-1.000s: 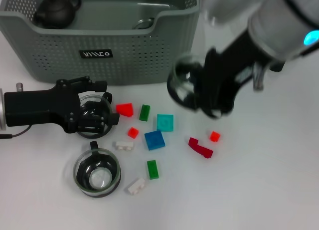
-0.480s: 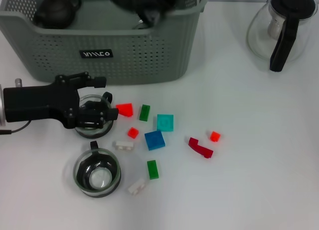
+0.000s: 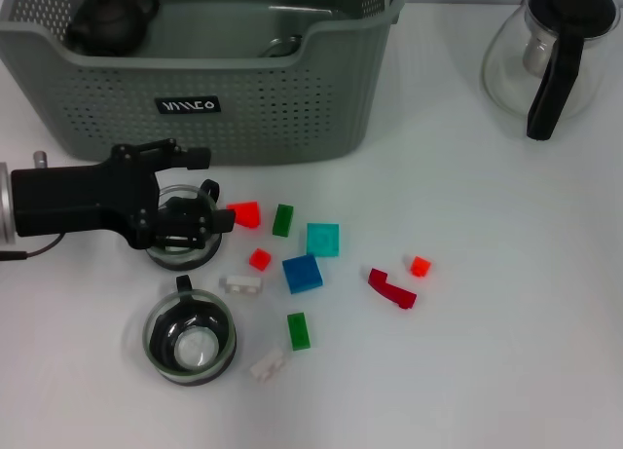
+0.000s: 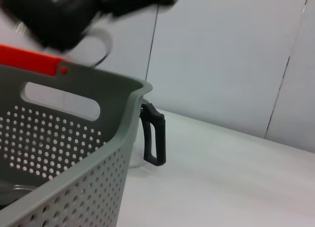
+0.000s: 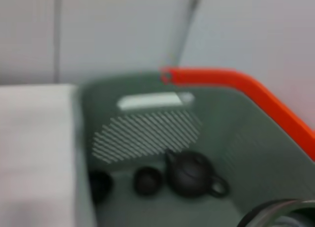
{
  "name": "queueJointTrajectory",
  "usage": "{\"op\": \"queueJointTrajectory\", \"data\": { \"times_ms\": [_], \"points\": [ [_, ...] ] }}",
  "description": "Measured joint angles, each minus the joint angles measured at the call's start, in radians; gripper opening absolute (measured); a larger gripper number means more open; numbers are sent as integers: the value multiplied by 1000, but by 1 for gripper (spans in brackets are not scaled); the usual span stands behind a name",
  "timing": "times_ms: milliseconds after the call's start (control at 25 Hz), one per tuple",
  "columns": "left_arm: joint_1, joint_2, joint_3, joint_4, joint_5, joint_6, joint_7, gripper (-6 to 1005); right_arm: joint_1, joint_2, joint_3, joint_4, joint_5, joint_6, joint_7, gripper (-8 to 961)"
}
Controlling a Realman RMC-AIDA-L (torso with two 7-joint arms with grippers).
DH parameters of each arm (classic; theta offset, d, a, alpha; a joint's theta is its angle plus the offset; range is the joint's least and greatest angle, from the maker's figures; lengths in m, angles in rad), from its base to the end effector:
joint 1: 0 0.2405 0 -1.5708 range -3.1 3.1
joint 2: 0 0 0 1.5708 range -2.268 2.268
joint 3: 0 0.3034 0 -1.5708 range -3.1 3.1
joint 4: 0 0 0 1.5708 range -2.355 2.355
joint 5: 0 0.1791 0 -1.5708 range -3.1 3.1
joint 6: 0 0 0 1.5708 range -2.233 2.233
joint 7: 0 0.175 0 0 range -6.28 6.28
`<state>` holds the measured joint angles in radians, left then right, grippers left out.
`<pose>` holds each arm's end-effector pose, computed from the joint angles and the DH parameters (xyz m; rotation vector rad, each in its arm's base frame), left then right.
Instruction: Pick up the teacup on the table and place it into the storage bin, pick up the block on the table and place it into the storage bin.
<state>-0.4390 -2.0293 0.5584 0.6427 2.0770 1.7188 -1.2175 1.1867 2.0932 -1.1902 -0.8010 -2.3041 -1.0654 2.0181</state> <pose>-0.3028 0.2985 -0.0235 -2.7349 -0.5275 -0.7081 0.0297 0.4788 -0.0927 -2.7414 0.0853 0.0791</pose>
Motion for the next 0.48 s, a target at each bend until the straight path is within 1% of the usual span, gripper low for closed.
{"op": "queueJointTrajectory", "data": {
  "times_ms": [40, 80, 200, 320, 480],
  "points": [
    [-1, -1, 0, 0, 0, 0, 0, 933, 2, 1, 0, 49, 3, 56, -27, 62],
    [-2, -1, 0, 0, 0, 0, 0, 933, 2, 1, 0, 49, 3, 56, -27, 61],
    [-5, -2, 0, 0, 0, 0, 0, 933, 4, 5, -4, 136, 21, 161, -82, 63],
    [-7, -2, 0, 0, 0, -1, -1, 933, 4, 7, -10, 192, 29, 233, -111, 67],
    [-10, -4, 0, 0, 0, -11, -2, 933, 6, 7, -11, 217, 30, 260, -122, 73]
  ]
}}
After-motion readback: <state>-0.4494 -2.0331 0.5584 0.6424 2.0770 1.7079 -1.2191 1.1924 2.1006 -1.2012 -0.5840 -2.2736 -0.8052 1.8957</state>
